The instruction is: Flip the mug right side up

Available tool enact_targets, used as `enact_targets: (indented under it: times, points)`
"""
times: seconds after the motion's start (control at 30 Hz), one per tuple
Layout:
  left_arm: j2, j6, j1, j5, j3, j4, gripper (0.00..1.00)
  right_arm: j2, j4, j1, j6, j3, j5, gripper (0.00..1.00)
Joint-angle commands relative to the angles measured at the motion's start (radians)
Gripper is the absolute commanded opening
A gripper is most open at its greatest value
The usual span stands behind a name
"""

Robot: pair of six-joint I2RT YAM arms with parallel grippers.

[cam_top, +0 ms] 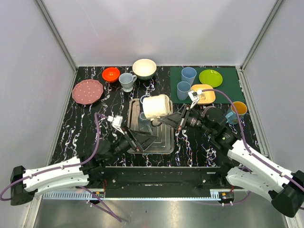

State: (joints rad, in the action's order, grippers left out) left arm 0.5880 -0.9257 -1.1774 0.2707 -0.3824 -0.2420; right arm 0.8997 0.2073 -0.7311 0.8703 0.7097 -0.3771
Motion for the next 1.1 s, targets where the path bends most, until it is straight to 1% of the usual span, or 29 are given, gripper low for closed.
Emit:
enact_targets:
  times: [0.0, 0.07, 0.1, 0.2, 0.27, 0.3, 0.33, 0.43, 0.5, 0.53, 0.57, 0.67, 0.7, 0.77, 0.8, 0.83, 0.9, 0.97, 1.07]
  points:
    - [0.001, -0.005, -0.001, -0.035, -0.009, -0.291, 0.99, -0.036, 0.227, 0.002, 0.071, -0.001, -0.060, 0.00]
    - [-0.001, -0.007, 0.012, -0.030, 0.007, -0.331, 0.99, -0.044, 0.242, 0.002, 0.082, -0.007, -0.072, 0.00]
    - [-0.001, -0.005, 0.019, -0.036, 0.011, -0.371, 0.99, -0.047, 0.242, 0.002, 0.081, -0.009, -0.075, 0.00]
    - [0.013, -0.010, 0.050, -0.068, 0.014, -0.417, 0.98, -0.058, 0.241, 0.002, 0.084, -0.010, -0.085, 0.00]
    - [0.039, -0.025, 0.085, -0.094, -0.006, -0.404, 0.96, -0.061, 0.239, 0.002, 0.090, -0.012, -0.092, 0.00]
    - [0.048, -0.030, 0.099, -0.131, -0.006, -0.410, 0.94, -0.062, 0.242, 0.002, 0.088, -0.012, -0.101, 0.00]
    - [0.058, -0.054, 0.129, -0.149, 0.000, -0.422, 0.92, -0.064, 0.242, 0.002, 0.091, -0.012, -0.105, 0.00]
    - [0.090, -0.100, 0.191, -0.217, 0.016, -0.483, 0.88, -0.070, 0.242, 0.002, 0.093, -0.007, -0.123, 0.00]
    - [0.116, -0.114, 0.219, -0.261, 0.014, -0.514, 0.85, -0.076, 0.241, 0.002, 0.093, -0.007, -0.131, 0.00]
    - [0.125, -0.125, 0.238, -0.264, 0.008, -0.528, 0.83, -0.079, 0.233, 0.002, 0.091, -0.006, -0.132, 0.00]
    - [0.148, -0.130, 0.246, -0.298, 0.004, -0.540, 0.79, -0.084, 0.228, 0.002, 0.088, -0.006, -0.132, 0.00]
    - [0.206, -0.144, 0.263, -0.359, -0.029, -0.592, 0.72, -0.082, 0.224, 0.001, 0.087, -0.007, -0.135, 0.00]
    - [0.223, -0.148, 0.266, -0.388, -0.035, -0.624, 0.65, -0.081, 0.224, 0.001, 0.087, -0.007, -0.140, 0.00]
    - [0.266, -0.168, 0.269, -0.418, -0.050, -0.664, 0.56, -0.081, 0.222, 0.002, 0.084, -0.007, -0.140, 0.00]
    - [0.279, -0.176, 0.271, -0.441, -0.053, -0.699, 0.48, -0.079, 0.218, 0.002, 0.082, -0.009, -0.140, 0.00]
    - [0.291, -0.189, 0.272, -0.452, -0.058, -0.717, 0.46, -0.079, 0.216, 0.001, 0.079, -0.009, -0.141, 0.00]
    - [0.320, -0.203, 0.272, -0.482, -0.059, -0.763, 0.43, -0.082, 0.208, 0.001, 0.078, -0.007, -0.143, 0.00]
    - [0.332, -0.216, 0.274, -0.492, -0.056, -0.790, 0.43, -0.085, 0.202, 0.002, 0.070, -0.009, -0.143, 0.00]
    - [0.334, -0.228, 0.277, -0.501, -0.053, -0.813, 0.46, -0.082, 0.199, 0.002, 0.068, -0.007, -0.151, 0.00]
